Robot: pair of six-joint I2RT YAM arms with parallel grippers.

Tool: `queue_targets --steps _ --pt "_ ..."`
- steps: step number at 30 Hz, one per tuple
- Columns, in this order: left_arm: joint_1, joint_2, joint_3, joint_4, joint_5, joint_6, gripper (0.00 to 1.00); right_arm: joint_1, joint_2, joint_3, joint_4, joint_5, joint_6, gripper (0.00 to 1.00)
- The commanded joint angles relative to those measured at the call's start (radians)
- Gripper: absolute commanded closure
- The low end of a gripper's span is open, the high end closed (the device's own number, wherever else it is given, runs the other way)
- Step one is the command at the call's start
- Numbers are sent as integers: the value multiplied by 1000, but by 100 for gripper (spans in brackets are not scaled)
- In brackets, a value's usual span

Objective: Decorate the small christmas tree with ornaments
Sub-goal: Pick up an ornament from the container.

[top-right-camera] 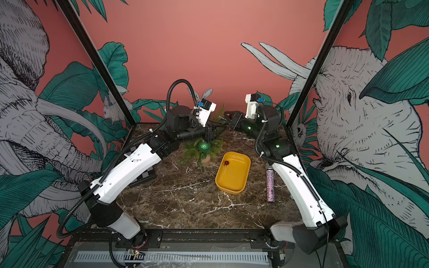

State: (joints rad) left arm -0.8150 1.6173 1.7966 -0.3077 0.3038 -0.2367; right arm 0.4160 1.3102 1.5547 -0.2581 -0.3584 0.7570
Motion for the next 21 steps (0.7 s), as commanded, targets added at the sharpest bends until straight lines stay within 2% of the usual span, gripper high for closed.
queue_targets --steps 1,5,8,14,21 --pt "-8 12 40 18 11 -8 64 -2 -30 -5 59 -17 15 71" --pt "-8 31 59 17 8 -13 64 -3 -32 -8 67 -22 16 71" --pt "-9 40 66 25 2 -18 70 -3 -34 -17 75 -25 18 71" --pt "-8 34 57 33 -15 -9 100 -6 -38 -36 79 -24 16 70" --pt "-7 13 29 12 -53 15 100 -33 -45 -71 120 -22 36 70"
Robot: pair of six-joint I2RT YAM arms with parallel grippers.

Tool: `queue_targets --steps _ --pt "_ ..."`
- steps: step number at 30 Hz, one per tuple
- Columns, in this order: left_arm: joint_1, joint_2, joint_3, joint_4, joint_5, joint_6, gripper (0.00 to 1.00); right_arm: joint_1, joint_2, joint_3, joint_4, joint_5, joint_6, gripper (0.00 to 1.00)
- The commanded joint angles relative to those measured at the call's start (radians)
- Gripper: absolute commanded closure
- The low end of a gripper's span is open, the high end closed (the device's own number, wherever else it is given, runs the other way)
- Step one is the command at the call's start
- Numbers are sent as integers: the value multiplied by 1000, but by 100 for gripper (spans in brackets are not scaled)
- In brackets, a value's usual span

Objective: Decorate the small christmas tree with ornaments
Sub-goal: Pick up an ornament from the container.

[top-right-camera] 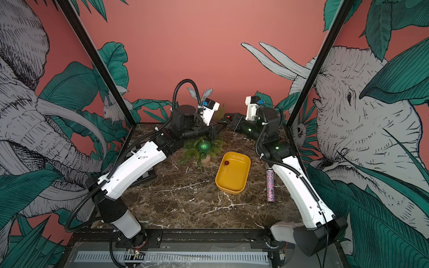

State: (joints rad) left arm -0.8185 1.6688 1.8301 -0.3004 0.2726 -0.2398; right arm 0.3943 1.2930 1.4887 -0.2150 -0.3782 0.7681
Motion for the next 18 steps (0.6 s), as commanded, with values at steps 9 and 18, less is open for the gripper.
queue_targets --steps 9,18 --pt "-3 -26 12 -28 -71 30 100 -23 -3 -48 164 -4 51 70" --pt "8 7 47 -32 -101 19 100 -28 23 -82 232 8 53 70"
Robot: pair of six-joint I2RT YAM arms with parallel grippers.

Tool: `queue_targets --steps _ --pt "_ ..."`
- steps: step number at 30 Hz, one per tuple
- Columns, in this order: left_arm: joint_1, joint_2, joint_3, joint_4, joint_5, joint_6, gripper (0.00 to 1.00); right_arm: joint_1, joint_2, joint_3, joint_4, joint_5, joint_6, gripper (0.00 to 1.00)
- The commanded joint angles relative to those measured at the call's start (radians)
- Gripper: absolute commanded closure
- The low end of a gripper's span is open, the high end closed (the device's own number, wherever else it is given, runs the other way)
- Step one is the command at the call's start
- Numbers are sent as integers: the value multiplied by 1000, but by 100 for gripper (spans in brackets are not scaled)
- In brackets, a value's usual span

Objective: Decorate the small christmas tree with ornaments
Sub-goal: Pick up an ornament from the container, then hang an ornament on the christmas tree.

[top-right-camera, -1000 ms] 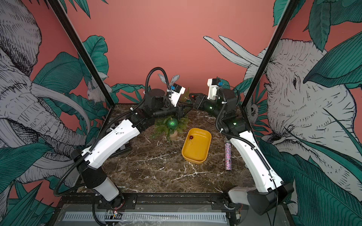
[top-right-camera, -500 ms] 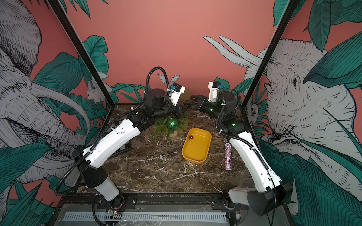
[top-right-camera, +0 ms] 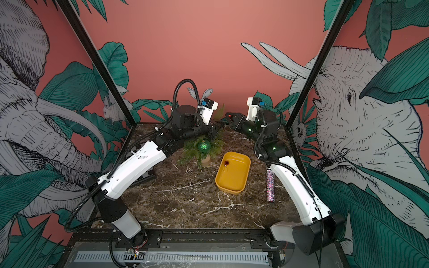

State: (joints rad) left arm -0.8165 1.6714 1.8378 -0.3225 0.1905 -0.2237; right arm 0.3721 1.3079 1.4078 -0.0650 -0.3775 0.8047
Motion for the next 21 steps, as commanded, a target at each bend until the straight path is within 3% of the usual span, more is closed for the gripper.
queue_targets --steps 1,21 --pt "6 9 45 -10 -19 1 100 -7 11 -1 85 9 12 70" --pt "7 67 101 -23 -50 2 100 -41 35 -39 140 35 -29 71"
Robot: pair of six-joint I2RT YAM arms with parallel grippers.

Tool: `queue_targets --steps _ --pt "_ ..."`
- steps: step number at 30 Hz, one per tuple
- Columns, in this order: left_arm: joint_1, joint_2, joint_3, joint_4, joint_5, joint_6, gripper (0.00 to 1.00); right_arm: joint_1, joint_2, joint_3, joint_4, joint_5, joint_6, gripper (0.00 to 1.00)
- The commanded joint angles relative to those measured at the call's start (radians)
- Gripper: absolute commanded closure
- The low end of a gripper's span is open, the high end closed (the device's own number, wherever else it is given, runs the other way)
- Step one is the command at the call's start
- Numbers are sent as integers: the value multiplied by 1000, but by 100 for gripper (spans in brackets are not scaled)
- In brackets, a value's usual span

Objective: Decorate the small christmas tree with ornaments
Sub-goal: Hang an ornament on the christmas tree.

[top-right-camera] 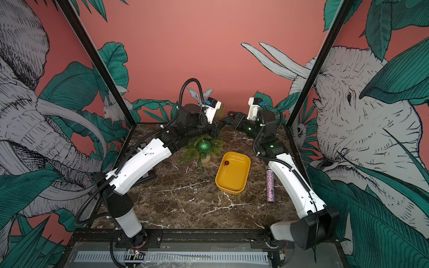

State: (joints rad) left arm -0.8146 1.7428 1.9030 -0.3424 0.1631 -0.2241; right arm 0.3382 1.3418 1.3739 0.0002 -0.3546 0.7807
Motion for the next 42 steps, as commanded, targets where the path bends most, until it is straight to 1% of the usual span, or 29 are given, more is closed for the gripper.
queue_targets --steps 1,7,25,42 --pt "6 -7 36 -4 -24 4 100 -8 3 -7 81 9 -4 71" --pt "7 -3 36 -7 -23 8 100 -9 9 -14 106 0 1 71" --pt "11 -22 4 -17 -76 14 100 -11 45 -27 164 -27 22 71" --pt "22 -27 -30 -3 -65 -4 100 -13 48 -55 169 -20 28 71"
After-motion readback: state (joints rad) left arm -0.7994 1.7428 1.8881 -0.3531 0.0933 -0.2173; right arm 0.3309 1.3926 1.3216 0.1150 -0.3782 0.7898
